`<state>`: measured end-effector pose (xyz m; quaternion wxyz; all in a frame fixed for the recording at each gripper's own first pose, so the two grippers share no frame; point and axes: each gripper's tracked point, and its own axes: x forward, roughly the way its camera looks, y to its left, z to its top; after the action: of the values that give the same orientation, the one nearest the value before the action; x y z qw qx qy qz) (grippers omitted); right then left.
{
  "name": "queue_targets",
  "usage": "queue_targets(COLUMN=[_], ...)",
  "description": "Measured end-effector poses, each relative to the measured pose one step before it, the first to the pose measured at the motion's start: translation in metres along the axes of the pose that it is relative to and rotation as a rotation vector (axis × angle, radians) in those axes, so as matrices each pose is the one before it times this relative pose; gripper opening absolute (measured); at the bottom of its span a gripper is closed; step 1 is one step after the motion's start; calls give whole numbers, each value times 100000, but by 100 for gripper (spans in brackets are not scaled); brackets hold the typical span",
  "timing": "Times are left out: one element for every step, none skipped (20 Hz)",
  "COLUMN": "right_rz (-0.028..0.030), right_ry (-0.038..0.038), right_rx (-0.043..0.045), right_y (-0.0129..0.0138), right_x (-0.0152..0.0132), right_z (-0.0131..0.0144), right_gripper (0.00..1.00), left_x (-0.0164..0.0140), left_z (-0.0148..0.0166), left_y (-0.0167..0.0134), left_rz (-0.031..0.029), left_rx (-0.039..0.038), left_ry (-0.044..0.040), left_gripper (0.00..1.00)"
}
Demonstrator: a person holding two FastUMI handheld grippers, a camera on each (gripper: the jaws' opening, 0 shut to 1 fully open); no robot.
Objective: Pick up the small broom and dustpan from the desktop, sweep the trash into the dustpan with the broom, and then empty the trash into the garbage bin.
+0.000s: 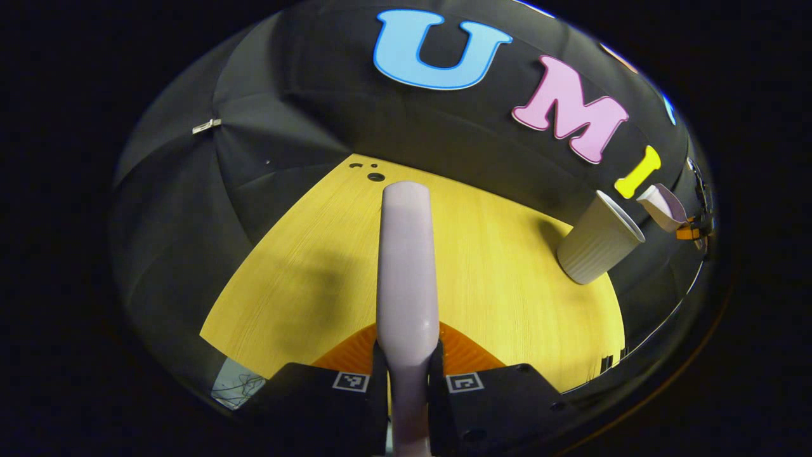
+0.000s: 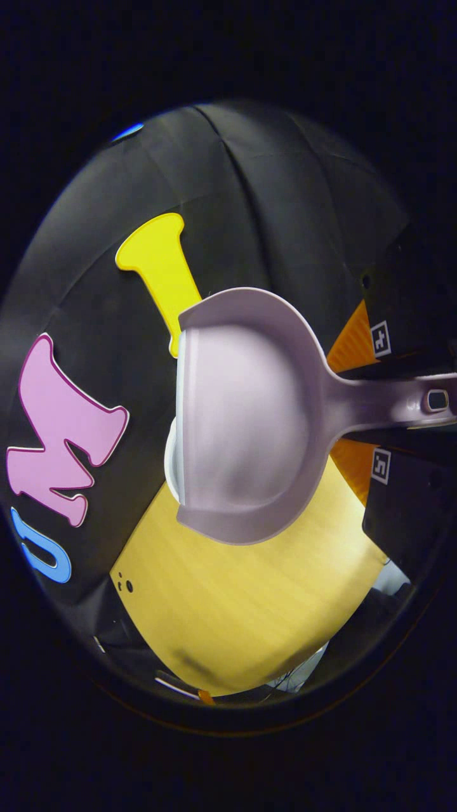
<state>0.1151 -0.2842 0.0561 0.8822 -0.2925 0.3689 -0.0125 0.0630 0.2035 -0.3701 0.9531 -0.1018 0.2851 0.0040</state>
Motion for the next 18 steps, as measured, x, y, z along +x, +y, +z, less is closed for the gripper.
queue_targets(right_rz=[1655,2084,2388,2345,2251,2157,2491,2403,2947,3180,2844,2635,2519,2256,1791,1259,1442,1457], right_ry=[-1673,-1531,-1273,-610,-634,-480,402,-1,40,578,417,1478,1229,1190,1691,1105,1175,1358], right_rx=[3938,3952,3452,2954,2653,2433,2671,3357,3348,2677,2276,1744,810,17,-298,-214,-114,291], right_y=[920,1097,1154,1280,1296,1299,1316,1459,1627,1568,1514,1451,1430,1397,1195,1018,996,1171], right_x=[-886,-816,-774,-675,-500,-323,-95,13,49,-68,141,254,307,516,708,520,744,768], right_z=[-177,-220,-247,-400,-283,-594,-557,-596,-635,-908,-736,-988,-907,-904,-720,-681,-600,-834], right_gripper=[37,33,34,34,34,37,34,37,37,34,34,37,37,37,37,33,37,37], left_x=[94,100,65,153,171,149,230,181,215,129,276,251,297,274,276,376,428,505], left_z=[-145,-109,-118,-157,-240,-182,-244,-97,-290,-164,-241,-334,-370,-374,-576,-401,-485,-355], left_y=[-538,-434,-560,-578,-465,-457,-442,-448,-476,-257,-438,-410,-405,-406,-202,-55,-54,16], left_rz=[-775,-993,-1275,-1379,-1377,-1372,-1105,-1332,-998,-583,-1009,-1013,-1402,-1796,-1086,-728,-462,-113], left_rx=[1436,1259,898,705,688,709,697,940,1166,1362,1208,628,518,1061,1734,2046,1990,1826], left_ry=[260,336,505,616,545,645,519,368,419,425,474,722,826,1215,1277,1527,1837,1578], left_gripper=[30,28,28,30,30,30,30,30,28,28,29,28,29,30,28,28,31,31])
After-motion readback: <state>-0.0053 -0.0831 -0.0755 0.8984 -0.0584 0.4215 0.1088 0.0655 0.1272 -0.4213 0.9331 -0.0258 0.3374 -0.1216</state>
